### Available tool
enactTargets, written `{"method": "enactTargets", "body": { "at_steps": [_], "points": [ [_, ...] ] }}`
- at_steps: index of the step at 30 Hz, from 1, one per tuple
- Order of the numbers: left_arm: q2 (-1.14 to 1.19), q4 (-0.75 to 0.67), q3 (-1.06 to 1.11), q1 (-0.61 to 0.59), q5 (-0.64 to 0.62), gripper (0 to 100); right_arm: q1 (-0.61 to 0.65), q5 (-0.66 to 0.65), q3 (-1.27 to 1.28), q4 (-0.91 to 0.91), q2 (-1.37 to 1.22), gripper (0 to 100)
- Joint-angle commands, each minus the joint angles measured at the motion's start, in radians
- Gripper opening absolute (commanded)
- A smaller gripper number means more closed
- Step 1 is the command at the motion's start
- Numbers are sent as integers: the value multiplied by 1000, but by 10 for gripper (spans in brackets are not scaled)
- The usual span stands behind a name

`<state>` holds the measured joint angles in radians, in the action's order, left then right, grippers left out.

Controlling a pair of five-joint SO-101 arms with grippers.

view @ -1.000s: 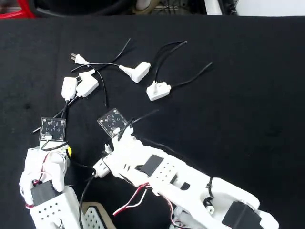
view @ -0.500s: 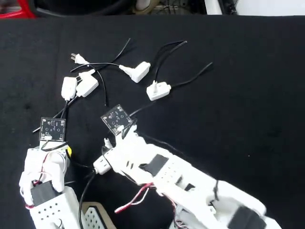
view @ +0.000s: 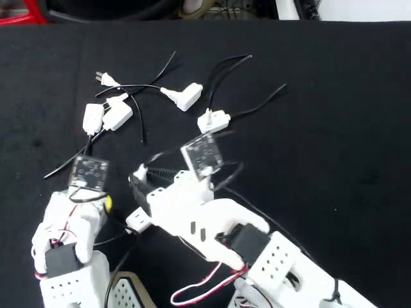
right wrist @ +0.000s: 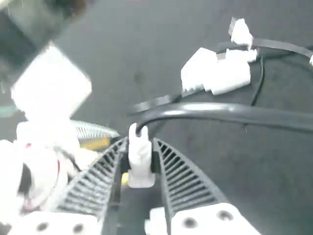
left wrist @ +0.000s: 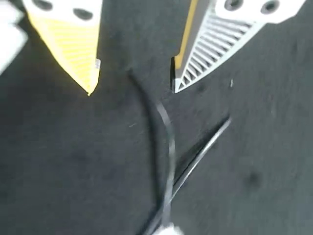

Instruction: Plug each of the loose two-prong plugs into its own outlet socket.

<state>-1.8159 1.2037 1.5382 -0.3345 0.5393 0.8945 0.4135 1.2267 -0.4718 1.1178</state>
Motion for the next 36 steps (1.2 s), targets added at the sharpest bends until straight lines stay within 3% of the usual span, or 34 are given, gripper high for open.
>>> {"method": "enactTargets", "body": {
  "at_steps": [1, 5, 15, 27, 32, 36],
  "points": [
    [-8, 26, -133, 142, -51, 245, -51, 144, 24, 141, 53, 12],
    [-8, 12, -157, 291, -153, 245, -61, 219, 113, 236, 54, 12],
    [-8, 0, -237, 433, -242, 245, -58, 222, 159, 270, 56, 12],
    [-8, -120, -177, 355, -238, 245, -57, 218, -2, -103, 56, 12],
    [-8, -114, -168, 354, -238, 245, -60, 215, -19, -126, 56, 12],
    [-8, -78, -170, 352, -235, 245, -63, 132, -22, -129, 50, 12]
  ]
}}
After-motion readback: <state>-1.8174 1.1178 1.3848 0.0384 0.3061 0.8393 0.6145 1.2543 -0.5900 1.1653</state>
